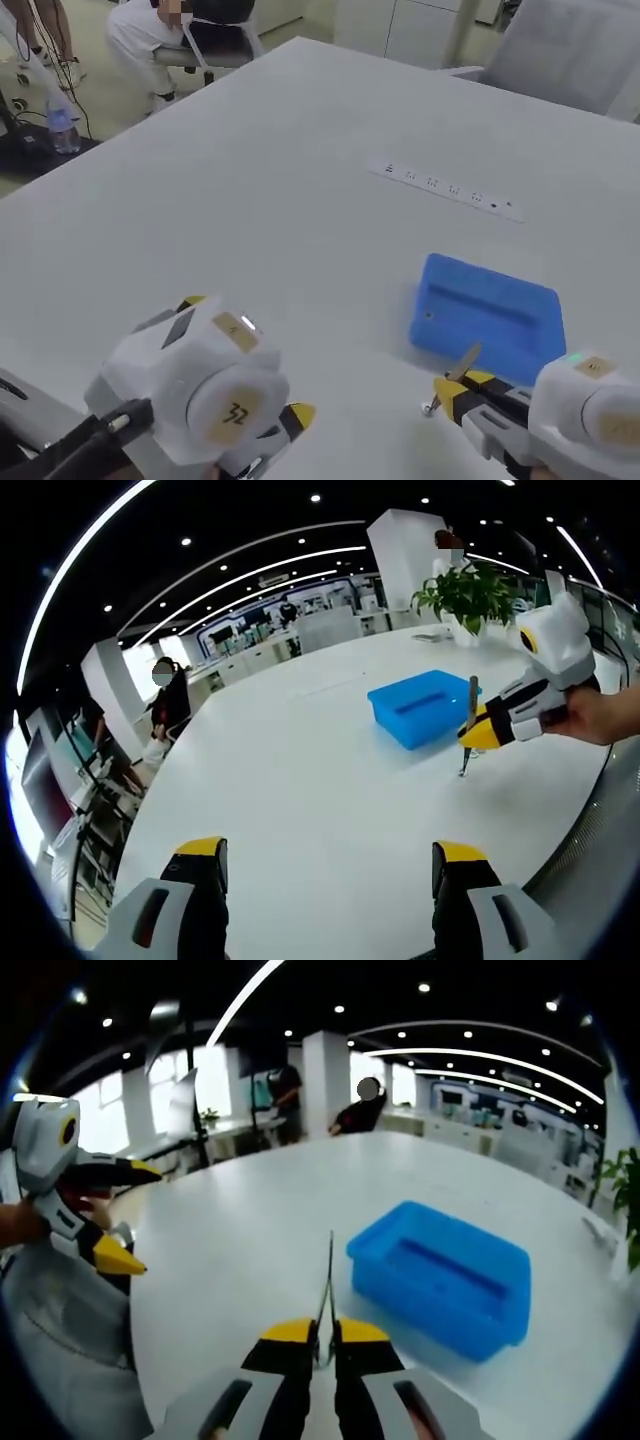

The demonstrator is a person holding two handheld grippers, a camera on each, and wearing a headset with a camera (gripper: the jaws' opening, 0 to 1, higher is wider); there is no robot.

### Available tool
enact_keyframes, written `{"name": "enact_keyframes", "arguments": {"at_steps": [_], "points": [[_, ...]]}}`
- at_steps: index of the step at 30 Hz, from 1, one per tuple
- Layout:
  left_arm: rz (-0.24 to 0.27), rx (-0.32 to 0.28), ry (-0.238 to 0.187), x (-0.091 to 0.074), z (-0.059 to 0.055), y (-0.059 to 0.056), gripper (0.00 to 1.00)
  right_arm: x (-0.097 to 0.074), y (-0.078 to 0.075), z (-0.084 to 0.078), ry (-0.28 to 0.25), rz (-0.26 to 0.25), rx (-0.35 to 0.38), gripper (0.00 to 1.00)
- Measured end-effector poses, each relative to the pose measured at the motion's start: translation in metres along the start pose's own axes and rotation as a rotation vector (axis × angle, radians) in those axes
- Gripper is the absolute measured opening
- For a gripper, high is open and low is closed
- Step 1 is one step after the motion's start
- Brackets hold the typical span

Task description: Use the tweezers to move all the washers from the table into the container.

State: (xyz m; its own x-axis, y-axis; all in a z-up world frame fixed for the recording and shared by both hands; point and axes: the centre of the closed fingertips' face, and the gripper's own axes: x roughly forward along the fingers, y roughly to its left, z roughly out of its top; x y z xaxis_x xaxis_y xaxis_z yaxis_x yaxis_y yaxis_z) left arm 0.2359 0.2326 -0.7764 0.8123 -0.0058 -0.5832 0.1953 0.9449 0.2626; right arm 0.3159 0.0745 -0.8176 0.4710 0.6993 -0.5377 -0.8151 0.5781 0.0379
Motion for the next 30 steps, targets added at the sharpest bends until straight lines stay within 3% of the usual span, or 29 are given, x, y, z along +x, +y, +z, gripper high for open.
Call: {"name": "enact_keyframes", "arguments": {"at_steps": [5,18,23,30], "points": [[0.003,-0.005,-0.002,0.000,0.000,0.001,0.86,-0.003,-0.001,-0.002,-0.012,-0.013,0.036,0.03],[0.003,-0.004,-0.001,0.000,0.000,0.001,0.86,-0.005,0.004,-0.003,0.030,0.021,0.003,0.02],[0.002,-0.001,0.002,0.000,0.000,0.000,0.86,-0.011,0.008,0.003,0.020,0.040,0.003,0.01],[-0.002,0.007,0.006,0.001,-0.001,-0.001,0.86,-0.012,0.004,-0.001,0.014,0.031,0.013,0.02]]}}
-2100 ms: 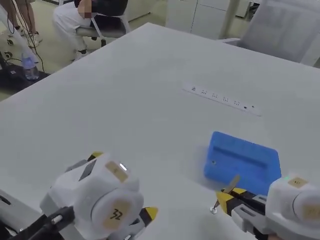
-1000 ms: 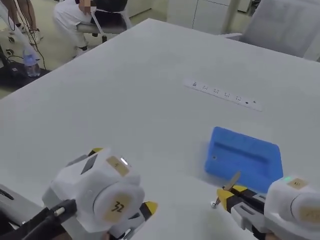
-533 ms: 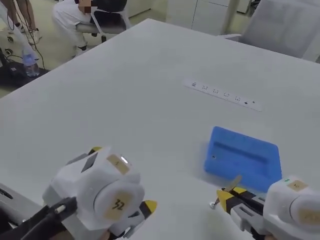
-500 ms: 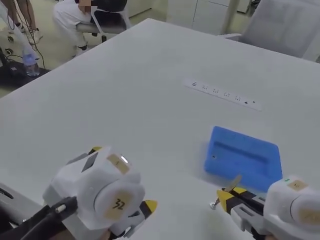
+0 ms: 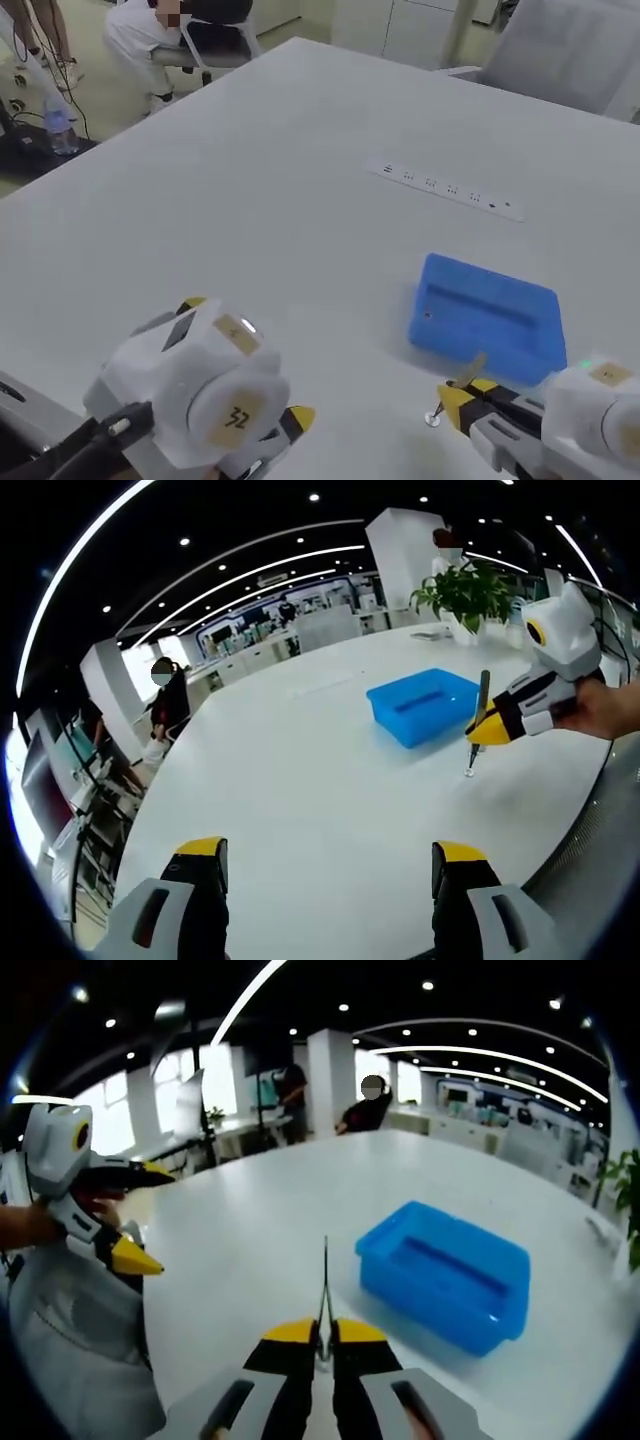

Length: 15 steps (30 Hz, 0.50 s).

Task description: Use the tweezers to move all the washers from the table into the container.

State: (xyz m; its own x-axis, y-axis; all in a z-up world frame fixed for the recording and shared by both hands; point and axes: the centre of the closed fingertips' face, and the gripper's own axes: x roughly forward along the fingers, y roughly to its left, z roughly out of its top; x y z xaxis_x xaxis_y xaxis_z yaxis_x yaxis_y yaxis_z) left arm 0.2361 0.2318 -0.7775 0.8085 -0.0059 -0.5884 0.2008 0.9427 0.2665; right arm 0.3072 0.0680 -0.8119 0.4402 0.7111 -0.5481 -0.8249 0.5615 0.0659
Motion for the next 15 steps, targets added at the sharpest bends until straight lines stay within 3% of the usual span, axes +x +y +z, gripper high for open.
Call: {"name": "enact_keyframes", "arguments": {"at_steps": [15], "points": [[-0.003,0.005,0.006,0.0010,-0.0011,-0.0007,0.86,0.0039,-0.0038,-0.0034,-0.018,-0.023,0.039,0.04]]}}
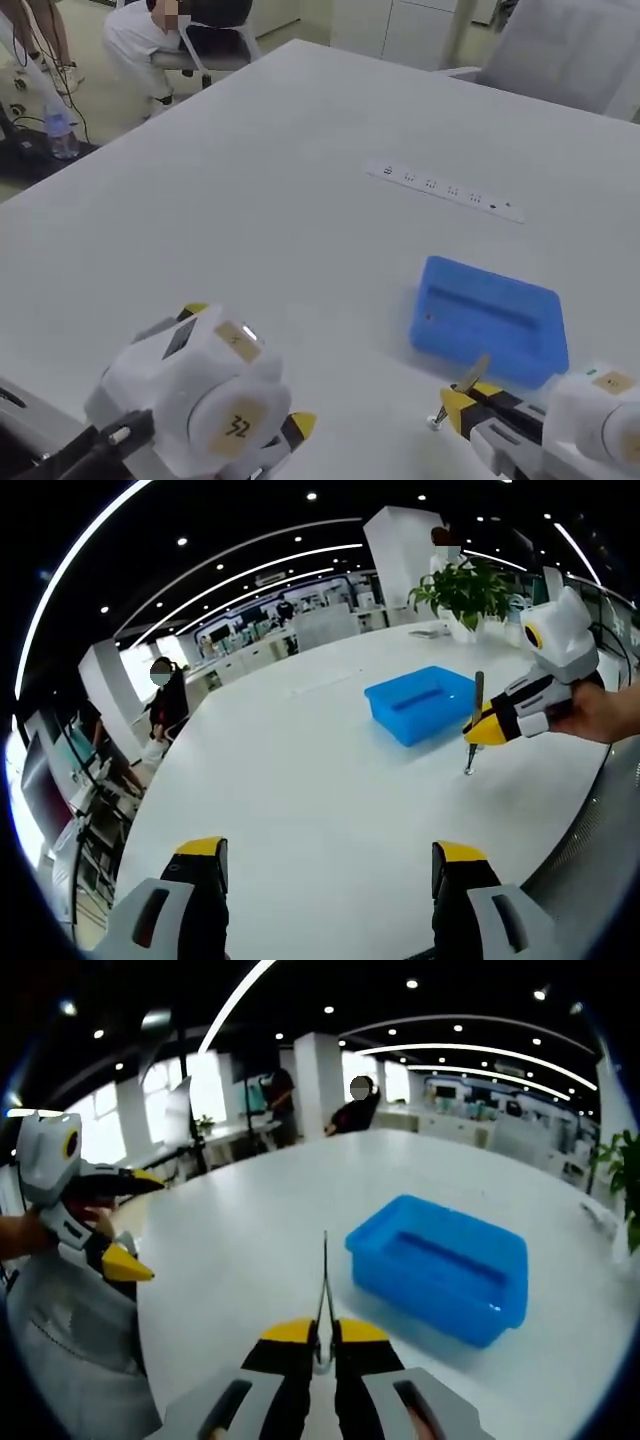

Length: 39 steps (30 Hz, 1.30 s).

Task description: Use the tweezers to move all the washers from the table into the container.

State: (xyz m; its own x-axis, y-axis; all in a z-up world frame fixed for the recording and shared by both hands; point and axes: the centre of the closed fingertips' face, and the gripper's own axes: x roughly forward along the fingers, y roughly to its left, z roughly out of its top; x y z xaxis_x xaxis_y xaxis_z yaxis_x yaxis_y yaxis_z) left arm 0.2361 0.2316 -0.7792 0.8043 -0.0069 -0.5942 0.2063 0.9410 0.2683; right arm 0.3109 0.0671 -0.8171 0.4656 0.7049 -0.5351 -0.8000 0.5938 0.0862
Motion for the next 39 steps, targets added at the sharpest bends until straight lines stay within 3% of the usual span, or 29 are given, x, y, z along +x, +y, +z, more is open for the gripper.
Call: {"name": "enact_keyframes", "arguments": {"at_steps": [10,22,39], "points": [[0.003,0.006,0.003,0.000,-0.001,0.000,0.86,-0.006,0.001,-0.005,0.009,-0.005,-0.049,0.04],[-0.004,0.014,0.009,0.000,-0.001,-0.002,0.85,-0.013,0.000,-0.007,0.016,-0.010,-0.016,0.04],[-0.001,0.012,0.014,0.000,-0.002,-0.001,0.85,-0.010,-0.002,-0.008,0.040,-0.020,-0.049,0.03]]}}
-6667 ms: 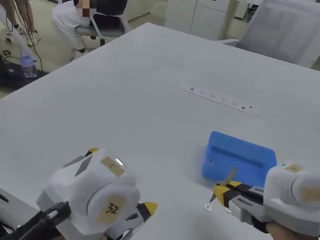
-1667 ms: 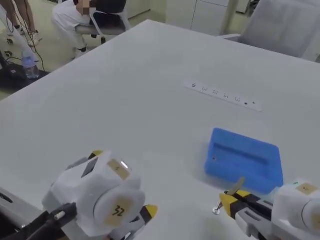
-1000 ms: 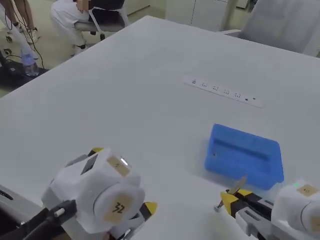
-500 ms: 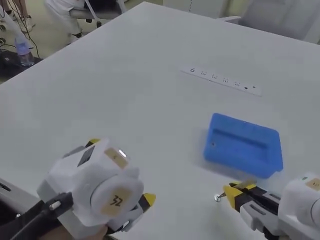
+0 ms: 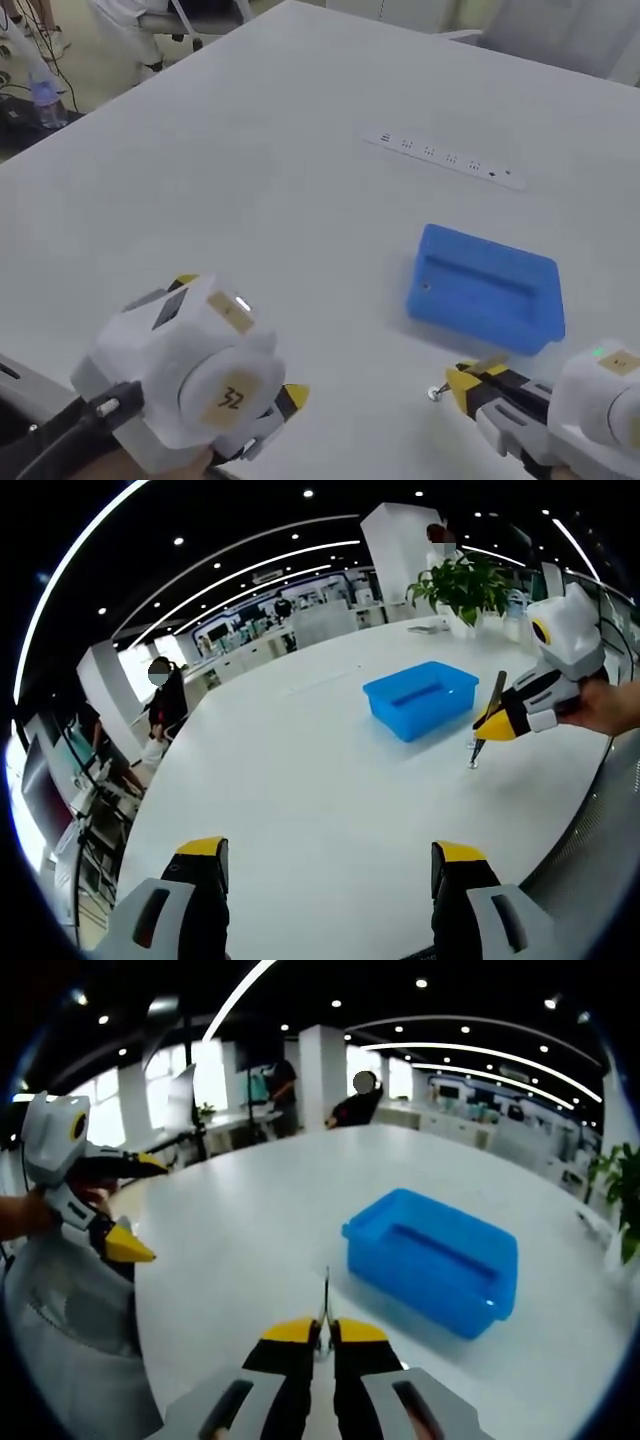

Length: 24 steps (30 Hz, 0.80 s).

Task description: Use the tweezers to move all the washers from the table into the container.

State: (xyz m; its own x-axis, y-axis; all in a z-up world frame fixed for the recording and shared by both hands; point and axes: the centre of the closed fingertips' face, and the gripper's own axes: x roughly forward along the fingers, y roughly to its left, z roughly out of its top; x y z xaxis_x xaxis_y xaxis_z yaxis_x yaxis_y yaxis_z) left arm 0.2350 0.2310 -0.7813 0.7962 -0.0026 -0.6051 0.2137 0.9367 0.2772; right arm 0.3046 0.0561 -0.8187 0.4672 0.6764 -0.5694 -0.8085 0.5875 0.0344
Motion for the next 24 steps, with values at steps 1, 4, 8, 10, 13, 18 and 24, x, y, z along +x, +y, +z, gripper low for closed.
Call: {"name": "enact_keyframes", "arguments": {"at_steps": [1,4,8,10,13,18,24], "points": [[0.000,0.000,-0.001,0.000,0.000,0.000,0.85,0.000,-0.001,-0.001,0.003,-0.004,-0.002,0.03],[0.000,-0.002,0.000,0.000,0.000,0.000,0.85,0.000,-0.001,-0.001,0.008,-0.004,-0.010,0.02],[-0.002,-0.003,-0.002,0.000,0.000,0.000,0.85,0.001,-0.002,0.002,0.024,0.003,-0.012,0.02],[-0.002,-0.001,-0.001,0.000,0.000,-0.001,0.85,-0.001,-0.002,0.008,0.015,0.004,-0.003,0.02],[0.000,-0.004,-0.005,0.000,0.001,0.000,0.85,-0.005,-0.002,0.016,0.005,0.011,0.023,0.02],[-0.002,-0.015,-0.019,-0.001,0.003,0.000,0.85,-0.013,-0.005,0.030,-0.027,0.024,0.151,0.02],[-0.006,-0.018,-0.020,-0.001,0.003,-0.001,0.86,-0.024,-0.015,0.045,-0.067,0.023,0.206,0.02]]}}
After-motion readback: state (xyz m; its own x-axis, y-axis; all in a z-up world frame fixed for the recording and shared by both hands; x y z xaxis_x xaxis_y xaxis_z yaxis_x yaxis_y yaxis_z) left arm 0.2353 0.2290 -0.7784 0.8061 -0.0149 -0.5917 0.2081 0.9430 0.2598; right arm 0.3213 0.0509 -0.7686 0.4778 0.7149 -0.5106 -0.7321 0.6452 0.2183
